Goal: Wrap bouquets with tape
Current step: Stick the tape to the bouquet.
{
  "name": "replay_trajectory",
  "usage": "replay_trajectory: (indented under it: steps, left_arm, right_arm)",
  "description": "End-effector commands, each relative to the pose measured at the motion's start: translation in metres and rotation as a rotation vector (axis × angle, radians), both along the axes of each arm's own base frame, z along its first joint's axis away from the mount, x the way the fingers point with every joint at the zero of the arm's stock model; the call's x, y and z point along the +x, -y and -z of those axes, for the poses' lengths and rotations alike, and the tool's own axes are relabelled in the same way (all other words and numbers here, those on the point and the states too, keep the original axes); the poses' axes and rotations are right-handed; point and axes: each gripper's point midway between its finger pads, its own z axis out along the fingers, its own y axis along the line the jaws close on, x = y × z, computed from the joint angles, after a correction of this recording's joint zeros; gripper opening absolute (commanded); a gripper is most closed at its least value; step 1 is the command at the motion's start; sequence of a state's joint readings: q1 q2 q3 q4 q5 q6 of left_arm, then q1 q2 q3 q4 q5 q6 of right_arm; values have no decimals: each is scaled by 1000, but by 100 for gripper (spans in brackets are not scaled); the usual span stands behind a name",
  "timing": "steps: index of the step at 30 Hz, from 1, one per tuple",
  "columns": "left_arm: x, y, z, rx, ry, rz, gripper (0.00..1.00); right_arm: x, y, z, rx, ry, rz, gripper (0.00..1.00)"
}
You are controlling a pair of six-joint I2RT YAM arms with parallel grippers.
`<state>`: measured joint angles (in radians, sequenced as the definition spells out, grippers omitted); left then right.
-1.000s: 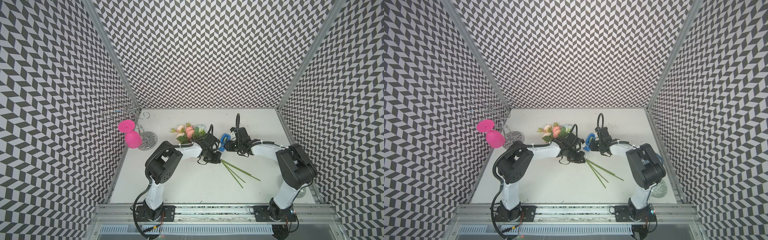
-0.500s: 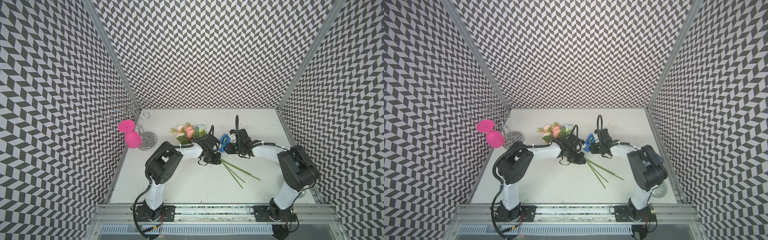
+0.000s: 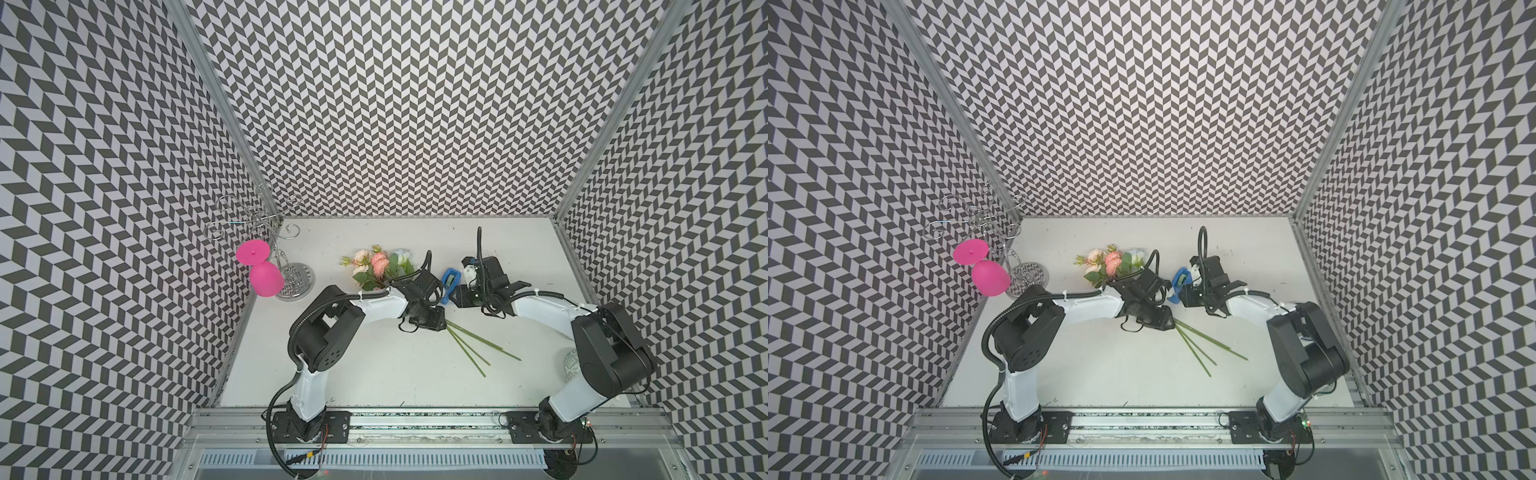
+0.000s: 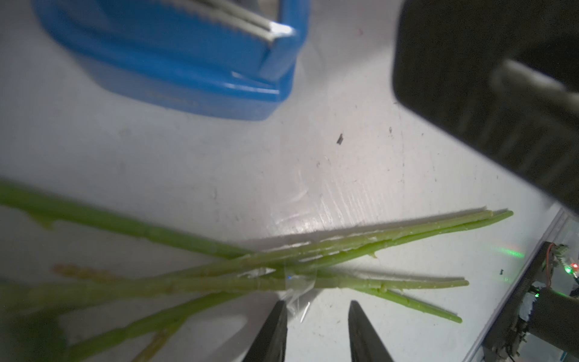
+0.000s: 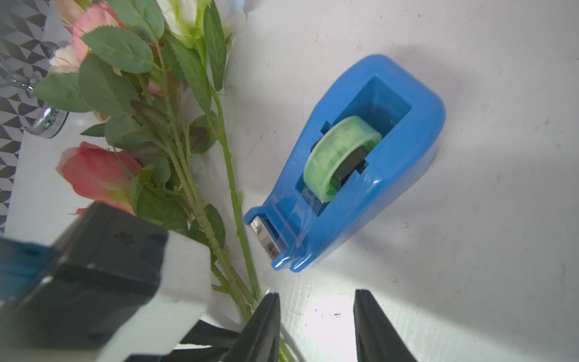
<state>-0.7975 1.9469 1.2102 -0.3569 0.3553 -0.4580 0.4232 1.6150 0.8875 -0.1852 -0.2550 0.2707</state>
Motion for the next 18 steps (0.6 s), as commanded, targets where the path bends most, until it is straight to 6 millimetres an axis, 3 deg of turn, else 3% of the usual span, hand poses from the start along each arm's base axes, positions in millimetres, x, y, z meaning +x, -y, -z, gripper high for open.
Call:
replay_trajectory:
  steps: [1,11,15,18]
  left_arm:
    - [-10,-24,19,112,-26,-21,45]
    - [-7,-11,-24,-13,39,-3,72]
    - [-5,-13,-50,-89,74,-38,75]
    - [-5,-19,-79,-221,83,-82,75]
  right_arm:
    - [-2,-1,-11,2,43,-18,43]
    - [4,5,-42,-25,177,-37,44]
    - [7,11,-76,-39,306,-44,46]
    - [6,13,-105,-30,439,-59,53]
